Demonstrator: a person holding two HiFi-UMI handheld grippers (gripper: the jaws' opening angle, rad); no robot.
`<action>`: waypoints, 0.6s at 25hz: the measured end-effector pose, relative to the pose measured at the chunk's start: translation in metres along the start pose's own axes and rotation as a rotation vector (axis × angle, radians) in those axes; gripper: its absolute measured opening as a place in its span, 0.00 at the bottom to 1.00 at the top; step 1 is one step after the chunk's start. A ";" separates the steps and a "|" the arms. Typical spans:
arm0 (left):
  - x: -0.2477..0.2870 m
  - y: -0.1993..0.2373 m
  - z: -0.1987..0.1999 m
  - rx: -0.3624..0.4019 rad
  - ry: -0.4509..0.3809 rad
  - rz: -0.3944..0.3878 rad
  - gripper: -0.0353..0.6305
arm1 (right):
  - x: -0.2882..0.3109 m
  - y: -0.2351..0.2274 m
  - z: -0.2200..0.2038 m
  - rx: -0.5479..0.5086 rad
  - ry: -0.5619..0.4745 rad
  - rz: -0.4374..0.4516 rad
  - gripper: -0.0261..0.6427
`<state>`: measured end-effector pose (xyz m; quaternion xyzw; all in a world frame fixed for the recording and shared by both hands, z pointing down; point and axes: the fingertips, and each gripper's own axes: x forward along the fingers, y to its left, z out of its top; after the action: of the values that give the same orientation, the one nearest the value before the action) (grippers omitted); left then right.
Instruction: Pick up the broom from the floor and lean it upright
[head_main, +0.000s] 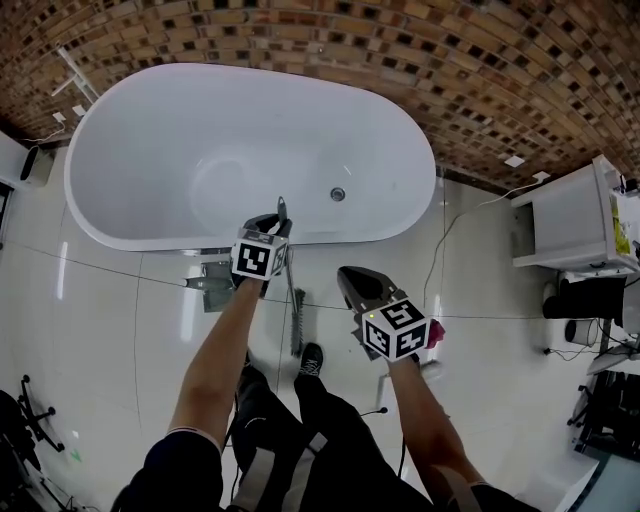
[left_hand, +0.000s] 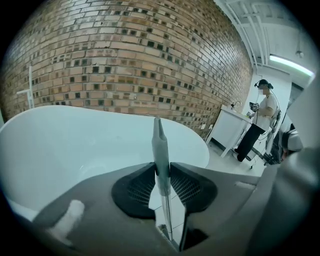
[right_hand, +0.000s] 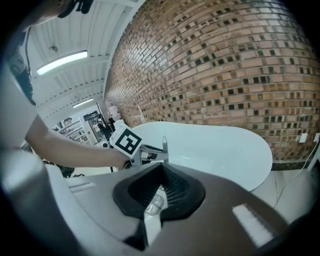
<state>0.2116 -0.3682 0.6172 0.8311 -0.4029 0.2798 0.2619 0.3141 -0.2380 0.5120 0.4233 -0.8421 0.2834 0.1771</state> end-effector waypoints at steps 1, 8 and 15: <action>0.002 0.003 0.001 -0.004 -0.006 0.008 0.20 | 0.000 -0.001 0.001 0.001 -0.001 -0.001 0.04; 0.012 0.016 0.001 -0.029 -0.028 0.058 0.21 | -0.001 -0.010 -0.006 0.014 0.009 -0.011 0.04; 0.019 0.022 0.002 -0.014 -0.023 0.053 0.21 | 0.001 -0.011 -0.007 0.020 0.011 -0.012 0.04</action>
<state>0.2038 -0.3914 0.6326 0.8215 -0.4296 0.2743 0.2555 0.3230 -0.2394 0.5212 0.4287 -0.8357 0.2928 0.1793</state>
